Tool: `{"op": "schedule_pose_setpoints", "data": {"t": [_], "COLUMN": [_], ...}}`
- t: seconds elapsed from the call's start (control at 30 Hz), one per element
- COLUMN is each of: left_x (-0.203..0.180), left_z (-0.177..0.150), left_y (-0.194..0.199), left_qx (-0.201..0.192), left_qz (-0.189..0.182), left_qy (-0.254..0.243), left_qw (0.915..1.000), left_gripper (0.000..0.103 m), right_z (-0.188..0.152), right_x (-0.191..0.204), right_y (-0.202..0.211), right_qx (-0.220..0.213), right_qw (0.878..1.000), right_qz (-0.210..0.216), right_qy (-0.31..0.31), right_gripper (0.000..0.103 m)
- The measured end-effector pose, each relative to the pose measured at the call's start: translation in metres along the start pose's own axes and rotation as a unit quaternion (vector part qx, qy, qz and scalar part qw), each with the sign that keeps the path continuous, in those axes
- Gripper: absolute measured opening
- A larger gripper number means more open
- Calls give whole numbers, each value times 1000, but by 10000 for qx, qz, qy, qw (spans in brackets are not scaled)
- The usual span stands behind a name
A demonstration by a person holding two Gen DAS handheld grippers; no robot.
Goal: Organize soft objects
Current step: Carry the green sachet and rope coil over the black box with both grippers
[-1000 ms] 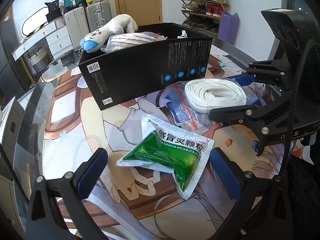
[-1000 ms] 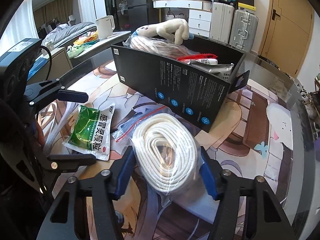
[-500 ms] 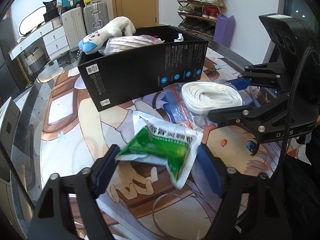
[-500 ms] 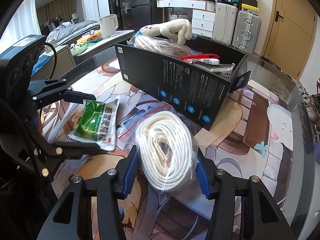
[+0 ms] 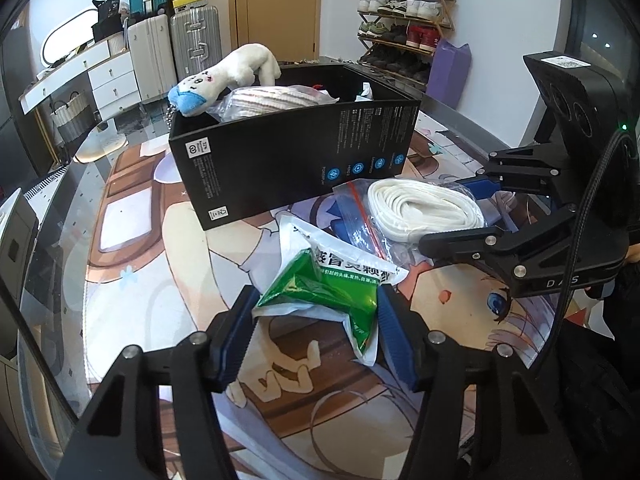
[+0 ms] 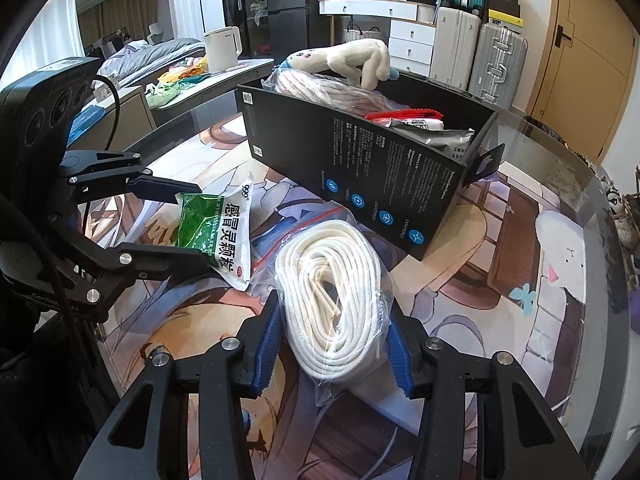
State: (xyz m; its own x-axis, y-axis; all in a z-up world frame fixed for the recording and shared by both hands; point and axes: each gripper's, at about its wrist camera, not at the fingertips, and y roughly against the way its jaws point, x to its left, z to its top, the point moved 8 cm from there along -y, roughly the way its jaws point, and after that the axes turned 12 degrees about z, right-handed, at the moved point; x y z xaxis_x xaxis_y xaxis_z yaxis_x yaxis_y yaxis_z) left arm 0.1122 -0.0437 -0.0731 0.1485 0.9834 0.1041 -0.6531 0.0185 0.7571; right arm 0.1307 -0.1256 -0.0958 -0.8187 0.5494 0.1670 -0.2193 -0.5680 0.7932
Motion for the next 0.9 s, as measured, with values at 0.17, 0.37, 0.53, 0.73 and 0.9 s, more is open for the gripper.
{"op": "schedule_pose_setpoints", "data": {"t": [0.17, 0.37, 0.53, 0.73, 0.9], "left_x": [1, 1, 5, 11, 15], "left_z": [0, 3, 6, 10, 14], "left_y": [1, 7, 13, 21, 28], "left_qx": [-10, -97, -199, -311, -437], "left_qz": [-35, -64, -92, -71, -99], "left_qy": [44, 80, 159, 255, 367], "left_qw": [10000, 9999, 9996, 9992, 9983], "left_gripper": [57, 57, 57, 57, 57], "right_z": [0, 1, 4, 9, 14], "right_x": [1, 1, 1, 2, 4], "right_y": [1, 7, 16, 26, 34], "right_qx": [-5, -59, -171, -317, -487], "right_qw": [10000, 10000, 9998, 9994, 9987], "right_qz": [17, 37, 29, 14, -38], "right_qy": [10, 38, 68, 102, 159], "right_gripper": [47, 46, 46, 46, 46]}}
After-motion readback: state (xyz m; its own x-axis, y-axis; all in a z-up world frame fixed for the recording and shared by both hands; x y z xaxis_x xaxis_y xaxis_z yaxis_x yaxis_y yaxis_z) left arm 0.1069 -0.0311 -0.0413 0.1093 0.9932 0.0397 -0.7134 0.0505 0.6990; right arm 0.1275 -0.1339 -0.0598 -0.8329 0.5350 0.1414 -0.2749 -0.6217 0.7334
